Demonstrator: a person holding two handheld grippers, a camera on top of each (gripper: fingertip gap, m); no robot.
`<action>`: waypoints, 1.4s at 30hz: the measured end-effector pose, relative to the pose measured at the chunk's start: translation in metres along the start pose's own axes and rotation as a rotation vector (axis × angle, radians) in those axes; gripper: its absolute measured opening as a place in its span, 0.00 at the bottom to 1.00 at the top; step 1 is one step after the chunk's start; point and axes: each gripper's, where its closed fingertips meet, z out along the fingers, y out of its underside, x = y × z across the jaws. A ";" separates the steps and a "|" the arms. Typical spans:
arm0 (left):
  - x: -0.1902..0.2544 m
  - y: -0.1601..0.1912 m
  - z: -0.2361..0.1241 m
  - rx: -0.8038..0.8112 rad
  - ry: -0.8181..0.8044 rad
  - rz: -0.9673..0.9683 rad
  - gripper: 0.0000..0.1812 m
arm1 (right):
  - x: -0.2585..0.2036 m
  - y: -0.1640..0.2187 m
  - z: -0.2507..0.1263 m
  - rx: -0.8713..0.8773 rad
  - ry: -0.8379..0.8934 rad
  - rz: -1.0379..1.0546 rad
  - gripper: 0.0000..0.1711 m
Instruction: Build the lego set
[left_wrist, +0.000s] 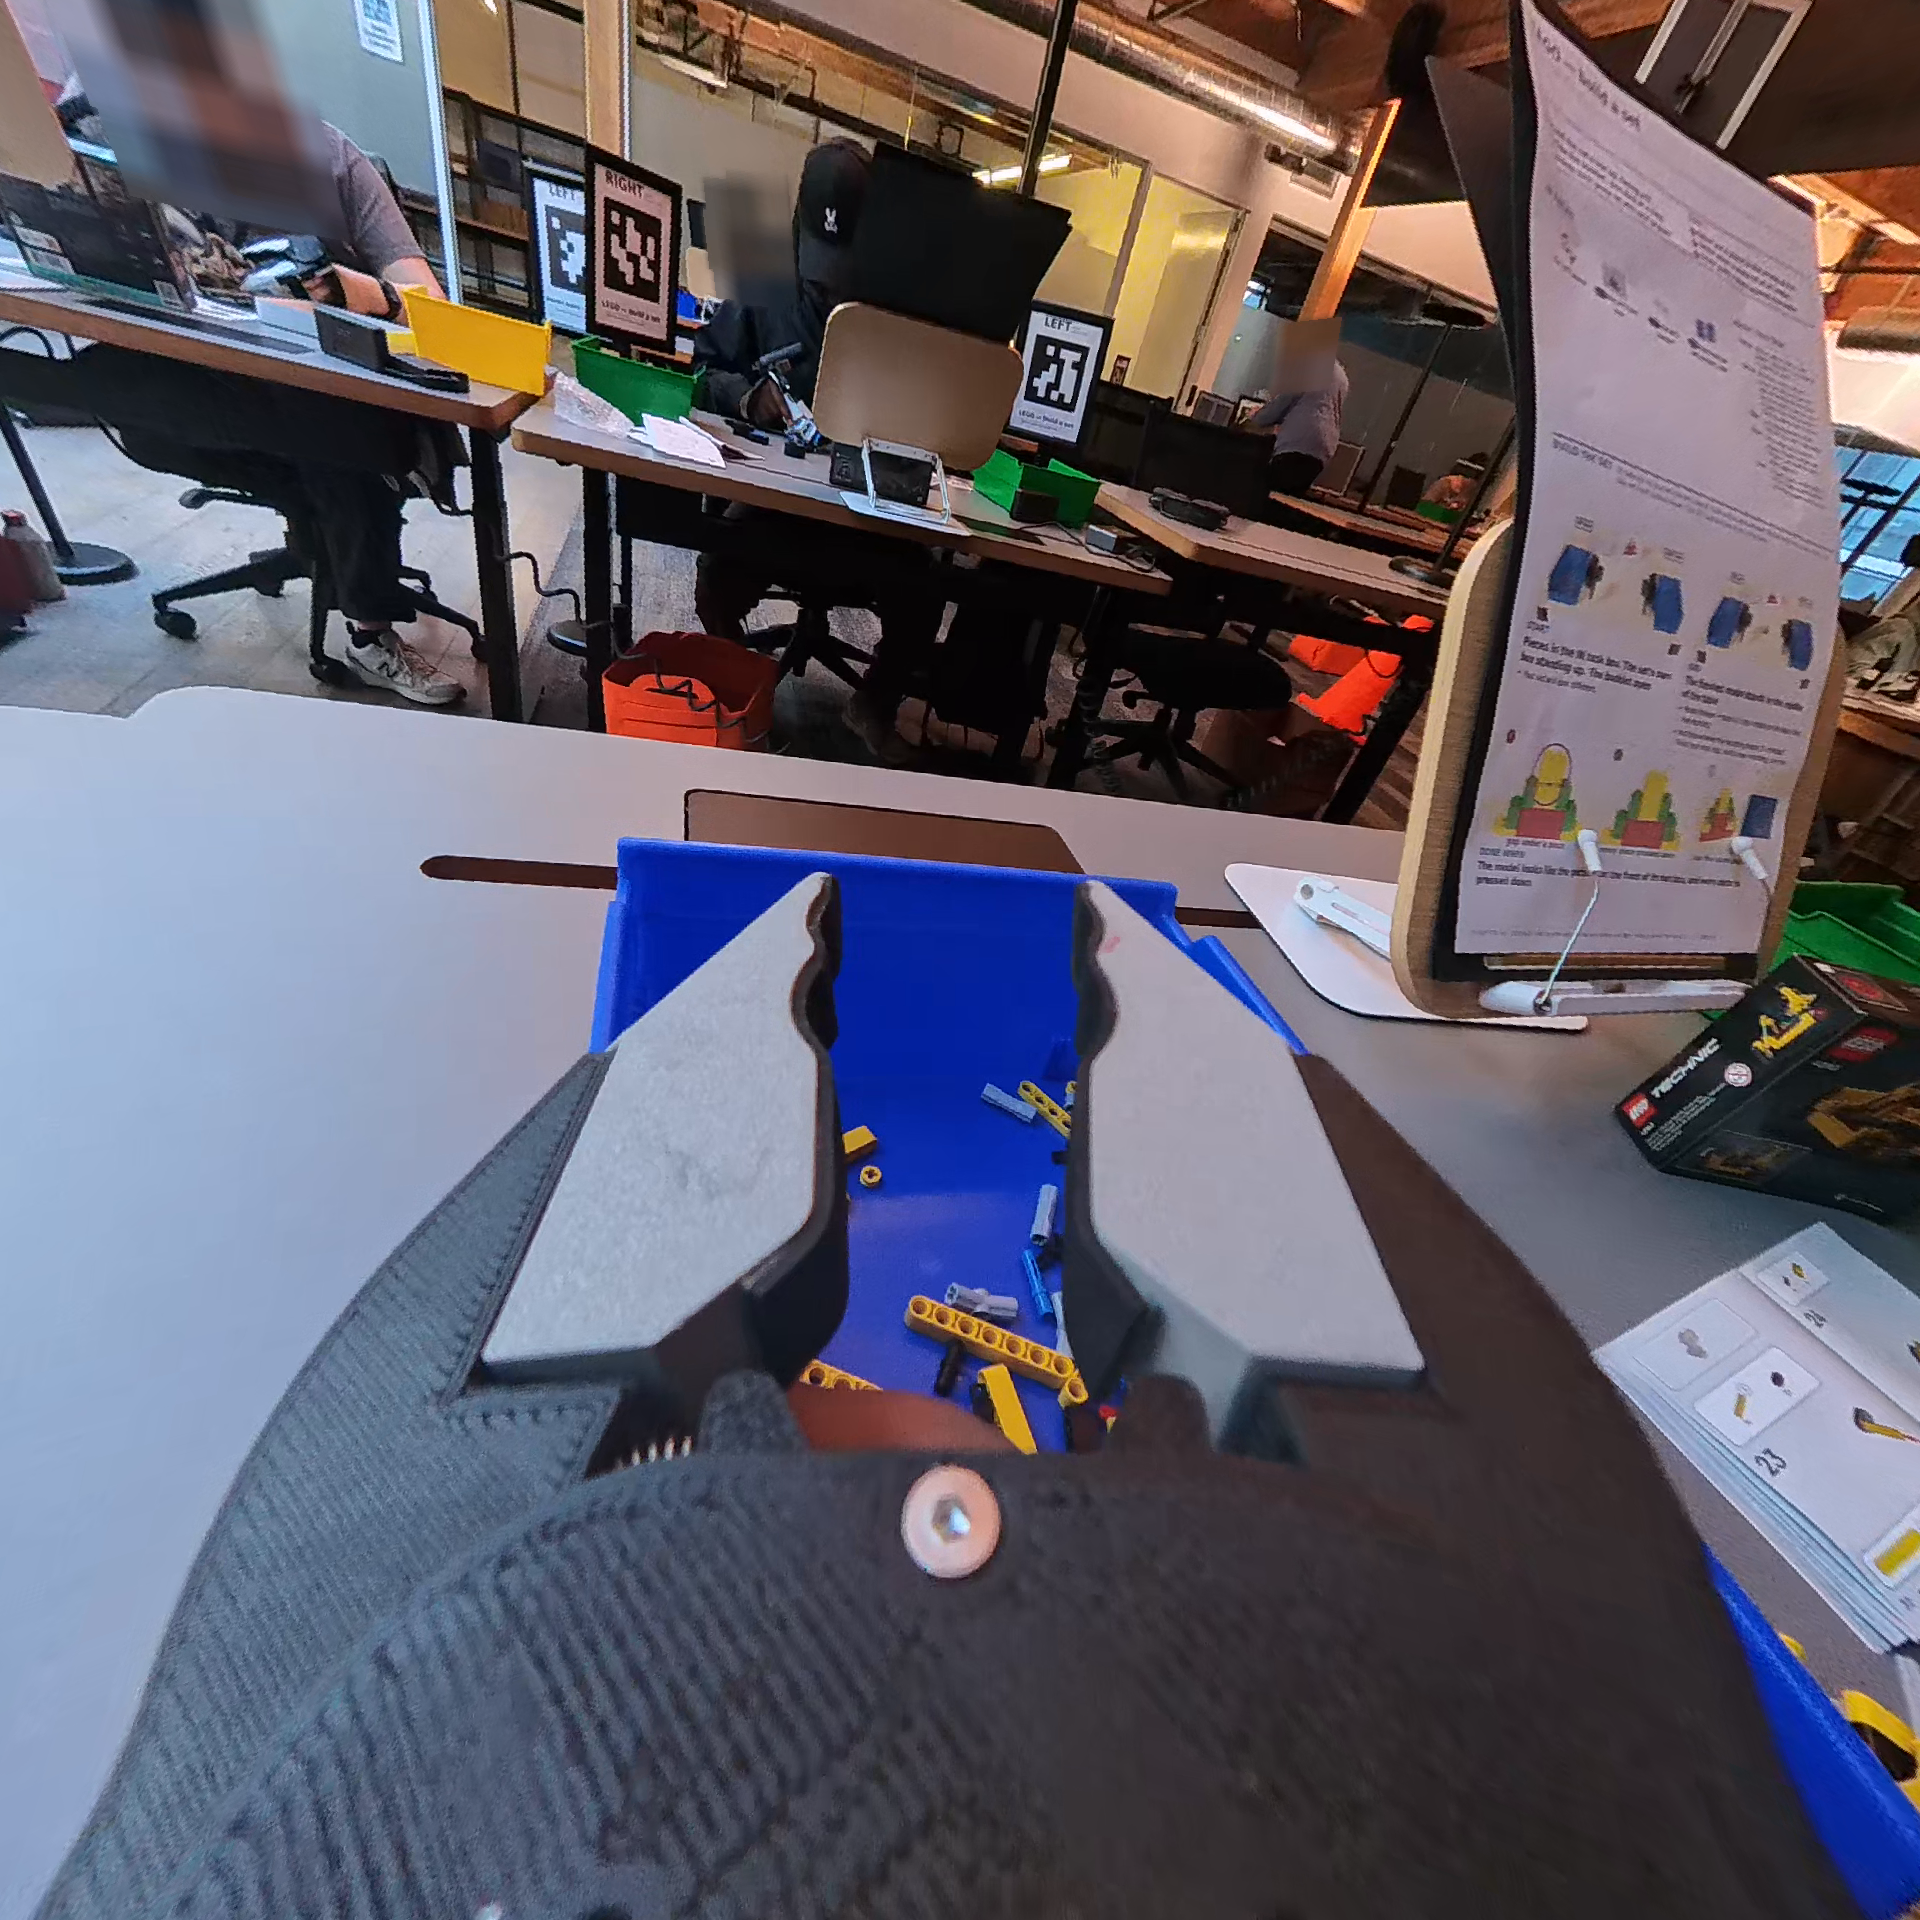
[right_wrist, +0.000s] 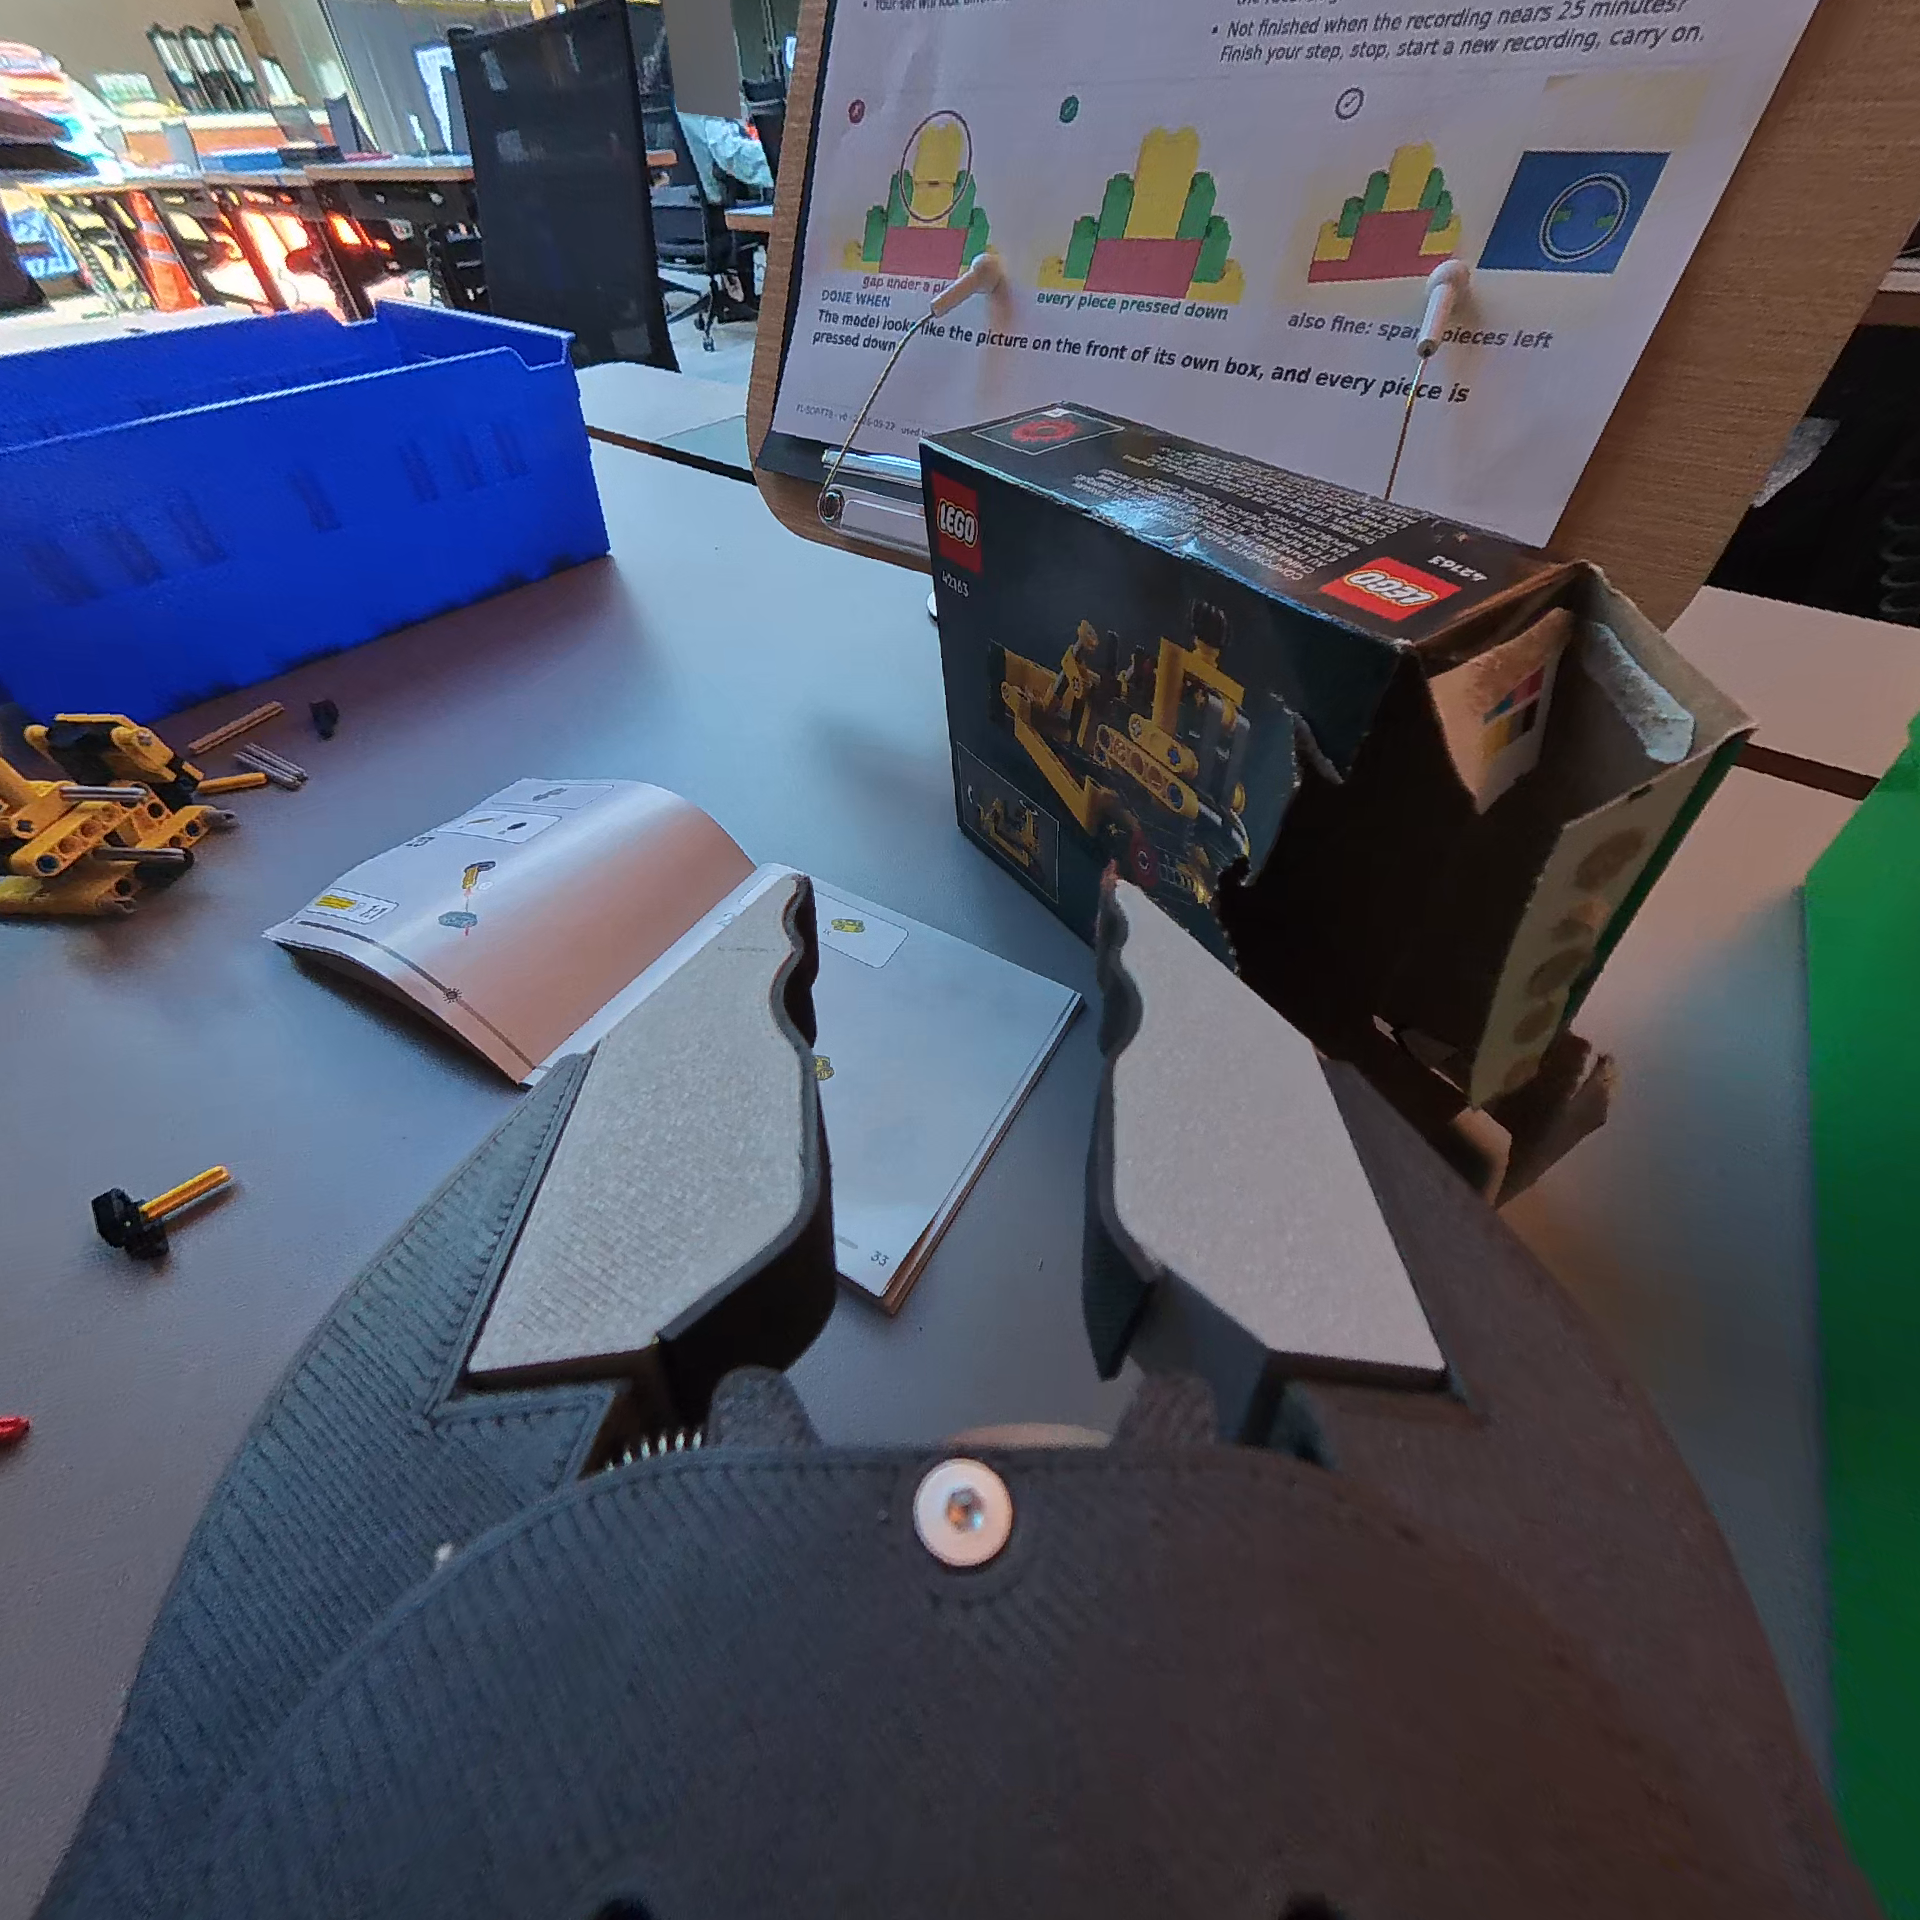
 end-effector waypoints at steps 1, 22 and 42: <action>0.000 0.000 0.000 -0.001 0.000 0.000 0.23 | 0.000 0.000 0.000 0.000 0.000 0.000 0.30; 0.003 0.005 0.002 -0.019 0.006 0.007 0.22 | 0.000 0.001 0.001 -0.006 -0.001 -0.001 0.29; 0.014 0.008 0.001 -0.018 -0.005 0.078 0.30 | -0.001 0.003 0.002 -0.020 -0.008 0.001 0.29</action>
